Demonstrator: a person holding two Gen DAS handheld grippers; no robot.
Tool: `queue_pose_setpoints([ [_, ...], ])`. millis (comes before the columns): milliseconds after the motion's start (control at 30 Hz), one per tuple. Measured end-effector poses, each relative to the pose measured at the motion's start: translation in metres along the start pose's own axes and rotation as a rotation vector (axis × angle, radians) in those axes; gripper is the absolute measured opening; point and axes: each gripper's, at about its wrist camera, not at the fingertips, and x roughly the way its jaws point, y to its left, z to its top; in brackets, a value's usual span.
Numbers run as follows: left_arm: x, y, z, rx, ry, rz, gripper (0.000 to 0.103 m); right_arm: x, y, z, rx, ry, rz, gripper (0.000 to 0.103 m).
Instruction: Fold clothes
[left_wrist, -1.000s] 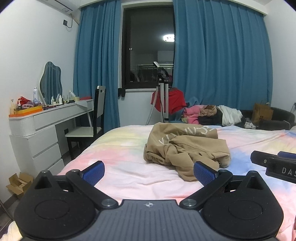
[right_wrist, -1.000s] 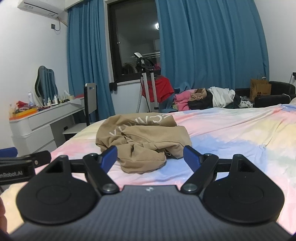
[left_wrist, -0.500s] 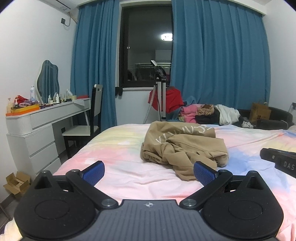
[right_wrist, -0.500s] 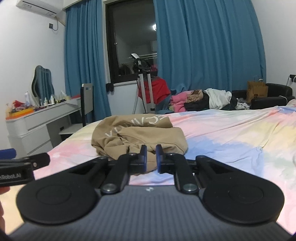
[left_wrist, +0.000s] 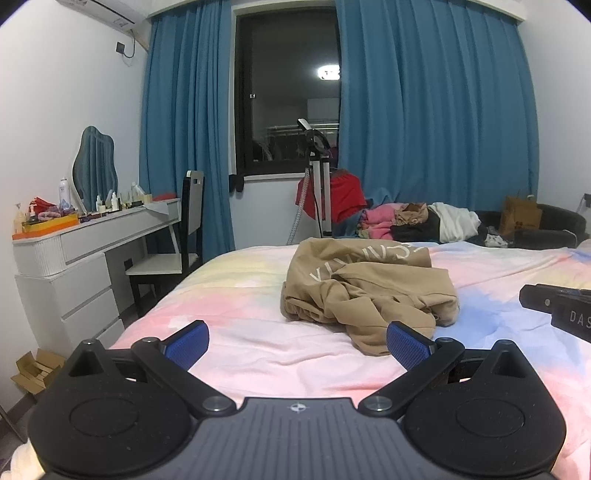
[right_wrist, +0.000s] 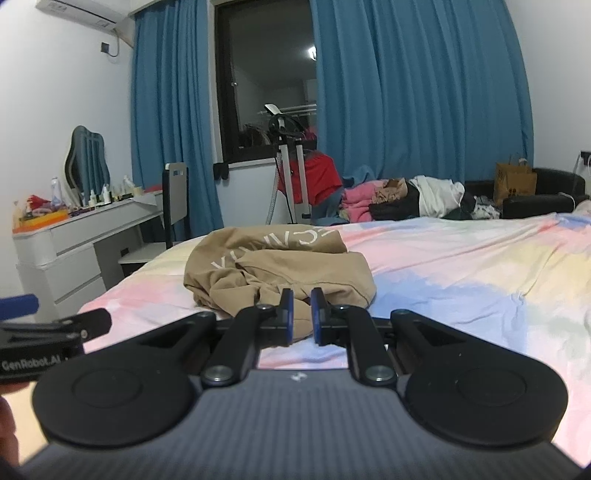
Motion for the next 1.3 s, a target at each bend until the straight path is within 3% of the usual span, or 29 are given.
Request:
queue_pose_setpoints([
  [300, -0.003, 0.001, 0.002, -0.022, -0.011, -0.036, 0.103, 0.001, -0.002, -0.001, 0.011, 0.012, -0.017, 0.013],
  [467, -0.007, 0.005, 0.014, -0.043, -0.017, -0.045, 0.103, 0.048, 0.004, -0.001, 0.001, 0.059, -0.028, 0.015],
  [533, -0.008, 0.010, 0.021, -0.053, -0.035, -0.037, 0.103, 0.067, 0.007, -0.001, -0.003, 0.078, -0.033, 0.030],
  [600, -0.006, 0.019, 0.028, -0.079, -0.041, -0.044, 0.103, 0.086, 0.009, -0.001, -0.007, 0.097, -0.037, 0.054],
  [633, -0.003, 0.024, 0.031, -0.095, -0.043, -0.052, 0.103, 0.096, 0.011, -0.001, -0.009, 0.106, -0.039, 0.055],
  [867, 0.037, 0.050, 0.030, -0.125, -0.018, -0.049, 0.103, 0.162, 0.020, -0.001, -0.022, 0.172, -0.055, 0.055],
  [1133, 0.100, 0.049, -0.001, -0.094, 0.072, -0.081, 0.103, 0.225, 0.024, -0.009, -0.031, 0.222, -0.091, 0.053],
  [1167, 0.107, 0.047, -0.004, -0.093, 0.086, -0.092, 0.103, 0.231, 0.023, -0.011, -0.031, 0.225, -0.098, 0.050],
  [1267, 0.120, 0.043, -0.011, -0.091, 0.108, -0.112, 0.103, 0.249, 0.023, -0.018, -0.032, 0.234, -0.119, 0.025],
  [1300, 0.123, 0.042, -0.013, -0.090, 0.111, -0.116, 0.103, 0.255, 0.022, -0.020, -0.032, 0.237, -0.126, 0.022],
])
